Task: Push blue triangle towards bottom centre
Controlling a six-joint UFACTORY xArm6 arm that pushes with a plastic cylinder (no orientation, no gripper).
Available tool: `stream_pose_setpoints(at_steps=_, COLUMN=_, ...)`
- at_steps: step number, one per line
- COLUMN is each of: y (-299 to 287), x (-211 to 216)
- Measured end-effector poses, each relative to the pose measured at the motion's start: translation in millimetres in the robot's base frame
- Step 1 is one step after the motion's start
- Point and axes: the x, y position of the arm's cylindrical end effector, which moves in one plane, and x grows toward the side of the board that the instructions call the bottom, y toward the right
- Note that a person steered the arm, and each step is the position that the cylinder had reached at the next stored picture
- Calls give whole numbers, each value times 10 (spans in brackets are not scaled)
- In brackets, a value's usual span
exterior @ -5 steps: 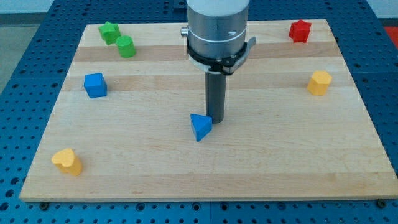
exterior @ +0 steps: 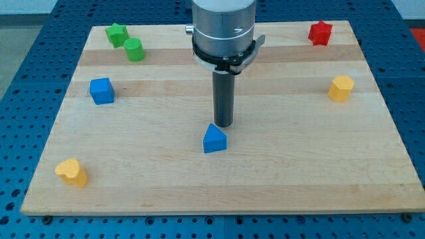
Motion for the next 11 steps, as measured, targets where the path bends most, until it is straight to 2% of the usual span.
stream_pose_setpoints(at_steps=2, y=-158, x=66)
stream_pose_setpoints(at_steps=7, y=-158, x=612)
stream_pose_setpoints(at_steps=8, y=-158, x=601)
stream_pose_setpoints(at_steps=10, y=-582, x=562)
stream_pose_setpoints(at_steps=11, y=-807, x=678)
